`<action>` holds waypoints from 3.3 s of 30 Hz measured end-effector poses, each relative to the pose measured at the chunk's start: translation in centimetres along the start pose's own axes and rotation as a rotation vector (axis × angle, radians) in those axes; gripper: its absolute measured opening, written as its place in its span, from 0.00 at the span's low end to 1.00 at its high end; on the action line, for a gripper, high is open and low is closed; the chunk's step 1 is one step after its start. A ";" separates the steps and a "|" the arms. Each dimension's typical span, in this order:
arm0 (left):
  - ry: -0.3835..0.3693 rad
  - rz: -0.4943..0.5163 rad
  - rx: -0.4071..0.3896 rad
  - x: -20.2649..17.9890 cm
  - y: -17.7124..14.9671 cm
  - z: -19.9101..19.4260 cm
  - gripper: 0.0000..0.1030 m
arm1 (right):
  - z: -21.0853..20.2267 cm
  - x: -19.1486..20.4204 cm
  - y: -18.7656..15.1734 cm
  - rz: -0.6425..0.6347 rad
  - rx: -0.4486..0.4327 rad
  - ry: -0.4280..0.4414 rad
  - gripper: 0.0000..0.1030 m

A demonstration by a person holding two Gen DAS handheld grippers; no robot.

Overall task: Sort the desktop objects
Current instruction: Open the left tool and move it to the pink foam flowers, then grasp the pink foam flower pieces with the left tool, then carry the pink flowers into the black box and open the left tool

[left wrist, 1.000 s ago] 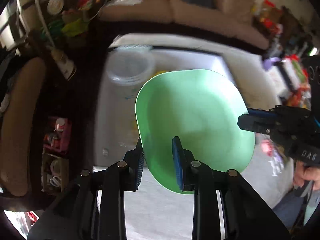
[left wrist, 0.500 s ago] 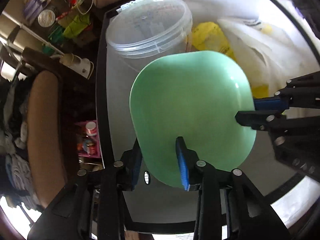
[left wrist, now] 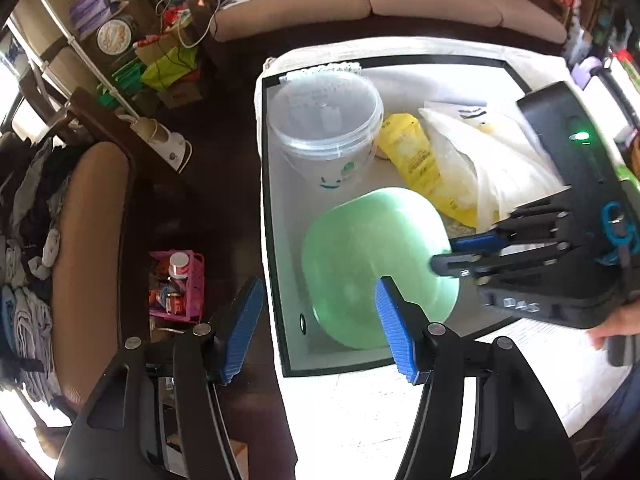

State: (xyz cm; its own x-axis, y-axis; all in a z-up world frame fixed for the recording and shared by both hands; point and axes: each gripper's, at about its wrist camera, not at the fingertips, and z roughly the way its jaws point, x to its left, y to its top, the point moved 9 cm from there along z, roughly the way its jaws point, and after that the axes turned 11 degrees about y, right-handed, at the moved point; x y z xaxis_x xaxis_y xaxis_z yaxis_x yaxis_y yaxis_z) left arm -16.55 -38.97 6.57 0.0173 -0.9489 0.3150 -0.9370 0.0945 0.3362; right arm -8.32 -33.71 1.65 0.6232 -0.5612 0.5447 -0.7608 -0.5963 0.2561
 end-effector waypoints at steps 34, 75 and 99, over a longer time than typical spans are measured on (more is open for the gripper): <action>-0.470 -0.075 -0.132 -31.8 -6.8 -10.3 0.83 | -31.9 -18.8 -32.2 0.191 -0.438 -0.305 0.60; -0.410 0.029 -0.288 -42.0 0.7 -3.7 0.05 | -28.6 -22.1 -33.8 0.148 -0.519 -0.157 0.60; -0.563 -0.103 -0.289 -33.2 -5.1 -10.1 0.05 | -17.6 -23.4 -15.4 -0.116 -0.234 -0.441 0.17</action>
State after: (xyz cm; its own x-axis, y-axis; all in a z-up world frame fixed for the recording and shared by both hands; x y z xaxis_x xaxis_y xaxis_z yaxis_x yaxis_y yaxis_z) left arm -8.83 -4.90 3.36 -0.1578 -0.9627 -0.2199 -0.8070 -0.0026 0.5905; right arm -14.43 -1.29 -0.96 0.6849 -0.7177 0.1261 -0.6705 -0.5530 0.4946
